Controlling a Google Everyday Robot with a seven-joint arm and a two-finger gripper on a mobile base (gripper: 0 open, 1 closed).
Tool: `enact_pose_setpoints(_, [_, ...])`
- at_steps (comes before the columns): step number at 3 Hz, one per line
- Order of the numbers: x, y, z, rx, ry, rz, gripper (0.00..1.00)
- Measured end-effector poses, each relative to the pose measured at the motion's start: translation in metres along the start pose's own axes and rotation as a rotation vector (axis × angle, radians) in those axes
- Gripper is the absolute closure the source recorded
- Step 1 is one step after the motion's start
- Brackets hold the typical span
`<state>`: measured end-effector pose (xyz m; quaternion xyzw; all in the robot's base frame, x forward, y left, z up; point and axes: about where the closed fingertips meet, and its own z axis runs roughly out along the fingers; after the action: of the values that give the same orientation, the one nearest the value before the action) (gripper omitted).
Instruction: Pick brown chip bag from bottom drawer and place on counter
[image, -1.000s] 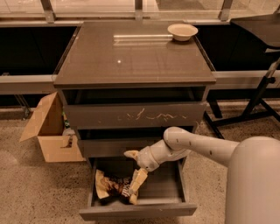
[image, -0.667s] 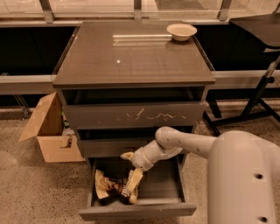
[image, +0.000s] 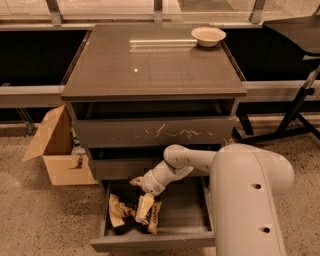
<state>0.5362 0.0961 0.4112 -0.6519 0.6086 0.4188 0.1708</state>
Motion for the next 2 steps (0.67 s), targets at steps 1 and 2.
enact_pose_setpoints(1, [0.0,-0.001,0.01,-0.006,0.04,-0.012,0.0])
enact_pose_setpoints(2, [0.021,-0.018,0.038,-0.033,0.134,0.007,0.0])
